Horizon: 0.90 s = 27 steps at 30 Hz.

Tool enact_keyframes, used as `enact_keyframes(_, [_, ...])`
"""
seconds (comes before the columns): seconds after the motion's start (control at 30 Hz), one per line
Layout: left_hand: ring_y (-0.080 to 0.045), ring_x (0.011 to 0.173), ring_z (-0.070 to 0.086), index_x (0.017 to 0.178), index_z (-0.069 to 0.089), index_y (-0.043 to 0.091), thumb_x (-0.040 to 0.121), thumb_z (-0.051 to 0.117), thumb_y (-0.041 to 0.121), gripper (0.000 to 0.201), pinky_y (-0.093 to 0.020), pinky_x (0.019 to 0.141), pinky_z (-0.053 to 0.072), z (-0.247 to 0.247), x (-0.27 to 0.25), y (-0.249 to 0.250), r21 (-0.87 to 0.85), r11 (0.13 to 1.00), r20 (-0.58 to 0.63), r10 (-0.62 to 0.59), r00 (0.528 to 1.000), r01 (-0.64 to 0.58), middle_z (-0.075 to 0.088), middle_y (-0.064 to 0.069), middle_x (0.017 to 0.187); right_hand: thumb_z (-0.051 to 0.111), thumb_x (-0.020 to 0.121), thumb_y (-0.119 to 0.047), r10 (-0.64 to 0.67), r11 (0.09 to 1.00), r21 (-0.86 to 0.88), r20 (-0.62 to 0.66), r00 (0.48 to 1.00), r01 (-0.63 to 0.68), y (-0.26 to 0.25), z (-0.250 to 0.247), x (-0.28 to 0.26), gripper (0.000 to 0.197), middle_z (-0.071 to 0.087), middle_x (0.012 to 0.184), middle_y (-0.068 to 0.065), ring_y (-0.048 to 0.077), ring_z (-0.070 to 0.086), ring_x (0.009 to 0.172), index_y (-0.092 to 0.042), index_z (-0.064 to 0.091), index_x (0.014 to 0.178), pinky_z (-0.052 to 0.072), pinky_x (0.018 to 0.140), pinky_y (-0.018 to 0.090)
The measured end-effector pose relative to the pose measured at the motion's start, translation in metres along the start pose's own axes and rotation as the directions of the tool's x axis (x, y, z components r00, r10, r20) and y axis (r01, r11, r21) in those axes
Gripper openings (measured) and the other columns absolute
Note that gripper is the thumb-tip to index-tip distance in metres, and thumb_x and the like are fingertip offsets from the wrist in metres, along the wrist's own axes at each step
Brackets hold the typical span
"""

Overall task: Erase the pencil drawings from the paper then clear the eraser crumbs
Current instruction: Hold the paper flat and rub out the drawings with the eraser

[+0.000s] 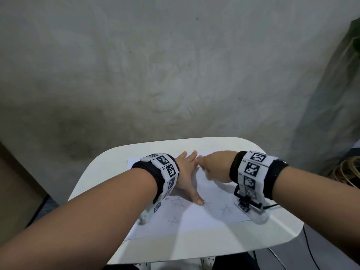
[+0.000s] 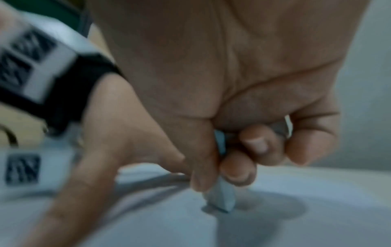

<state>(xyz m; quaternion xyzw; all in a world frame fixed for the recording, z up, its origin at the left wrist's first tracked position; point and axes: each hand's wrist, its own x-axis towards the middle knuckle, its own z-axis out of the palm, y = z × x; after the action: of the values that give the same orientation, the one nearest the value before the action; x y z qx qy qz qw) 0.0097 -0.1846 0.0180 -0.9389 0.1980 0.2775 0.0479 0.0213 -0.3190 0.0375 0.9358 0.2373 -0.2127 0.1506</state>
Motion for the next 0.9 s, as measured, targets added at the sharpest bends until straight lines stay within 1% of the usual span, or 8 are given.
enact_keyframes(0.1, [-0.020, 0.148, -0.025, 0.153, -0.023, 0.027, 0.066, 0.070, 0.075, 0.136, -0.054, 0.118, 0.002, 0.003, 0.003, -0.002, 0.012, 1.000, -0.002, -0.008, 1.000, 0.008, -0.031, 0.008, 0.159, 0.048, 0.095, -0.015, 0.060, 0.998, 0.005, -0.057, 0.997, -0.060, 0.012, -0.003, 0.000, 0.006, 0.054, 0.079, -0.002, 0.022, 0.051, 0.083, -0.015, 0.054, 0.095, 0.042, 0.068, 0.028])
enact_keyframes(0.23, [-0.021, 0.147, -0.025, 0.153, -0.023, 0.026, 0.067, 0.071, 0.074, 0.136, -0.053, 0.119, 0.001, 0.003, 0.003, -0.002, 0.010, 1.000, 0.004, -0.006, 1.000, 0.006, -0.032, 0.007, 0.159, 0.058, 0.092, -0.014, 0.021, 0.997, -0.078, -0.006, 1.000, -0.021, 0.001, 0.000, -0.001, 0.029, 0.062, 0.101, 0.002, 0.023, 0.059, 0.094, -0.018, 0.047, 0.118, 0.041, 0.067, 0.028])
enact_keyframes(0.33, [-0.020, 0.148, -0.025, 0.152, -0.023, 0.027, 0.067, 0.071, 0.074, 0.135, -0.053, 0.119, 0.001, 0.003, 0.003, -0.002, 0.005, 1.000, -0.006, -0.004, 1.000, 0.004, -0.032, 0.008, 0.159, 0.052, 0.094, -0.015, 0.042, 0.999, 0.003, -0.002, 0.999, -0.042, 0.009, -0.001, -0.001, 0.010, 0.058, 0.083, -0.001, 0.023, 0.055, 0.087, -0.011, 0.050, 0.103, 0.042, 0.070, 0.029])
enact_keyframes(0.43, [-0.019, 0.148, -0.025, 0.152, -0.023, 0.028, 0.066, 0.071, 0.075, 0.136, -0.054, 0.118, 0.001, 0.005, 0.004, -0.004, -0.002, 1.000, -0.012, -0.006, 1.000, 0.006, -0.031, 0.009, 0.159, 0.052, 0.094, -0.018, 0.120, 0.992, -0.026, -0.053, 0.991, -0.122, 0.017, -0.004, -0.004, 0.024, 0.064, 0.104, 0.001, 0.024, 0.060, 0.096, -0.011, 0.054, 0.117, 0.048, 0.084, 0.033])
enact_keyframes(0.5, [-0.019, 0.148, -0.024, 0.152, -0.024, 0.027, 0.068, 0.072, 0.073, 0.135, -0.053, 0.119, 0.001, 0.003, 0.003, -0.003, -0.006, 1.000, -0.007, -0.004, 1.000, 0.004, -0.031, 0.009, 0.159, 0.053, 0.095, -0.017, 0.056, 0.996, -0.071, -0.050, 0.997, -0.059, 0.005, 0.001, -0.008, 0.032, 0.062, 0.118, 0.004, 0.024, 0.059, 0.105, -0.011, 0.048, 0.127, 0.046, 0.080, 0.030])
enact_keyframes(0.57, [-0.019, 0.148, -0.025, 0.152, -0.025, 0.027, 0.069, 0.072, 0.072, 0.135, -0.052, 0.119, 0.000, 0.002, 0.002, -0.001, -0.009, 1.000, -0.004, -0.004, 1.000, 0.004, -0.031, 0.009, 0.159, 0.050, 0.096, -0.017, 0.033, 0.998, -0.052, -0.022, 0.999, -0.034, 0.004, 0.005, -0.009, 0.030, 0.063, 0.110, 0.006, 0.024, 0.057, 0.095, -0.007, 0.051, 0.124, 0.040, 0.067, 0.026])
enact_keyframes(0.7, [-0.018, 0.148, -0.023, 0.153, -0.023, 0.026, 0.068, 0.071, 0.073, 0.135, -0.053, 0.118, 0.002, 0.004, -0.002, -0.002, -0.010, 1.000, -0.009, -0.013, 1.000, 0.013, -0.030, 0.009, 0.159, 0.048, 0.092, -0.019, 0.182, 0.983, 0.044, -0.085, 0.980, -0.179, 0.037, 0.001, -0.001, 0.012, 0.054, 0.080, 0.002, 0.024, 0.050, 0.077, -0.011, 0.055, 0.095, 0.037, 0.063, 0.026])
enact_keyframes(0.9, [-0.020, 0.150, -0.017, 0.154, -0.017, 0.030, 0.076, 0.070, 0.065, 0.122, -0.061, 0.117, 0.012, -0.005, -0.007, 0.013, 0.044, 0.999, 0.020, 0.024, 0.999, -0.025, -0.023, 0.007, 0.162, 0.051, 0.087, -0.015, 0.203, 0.972, 0.132, -0.070, 0.977, -0.193, 0.035, -0.001, -0.004, 0.008, 0.054, 0.075, -0.001, 0.023, 0.050, 0.077, -0.012, 0.055, 0.093, 0.037, 0.062, 0.026])
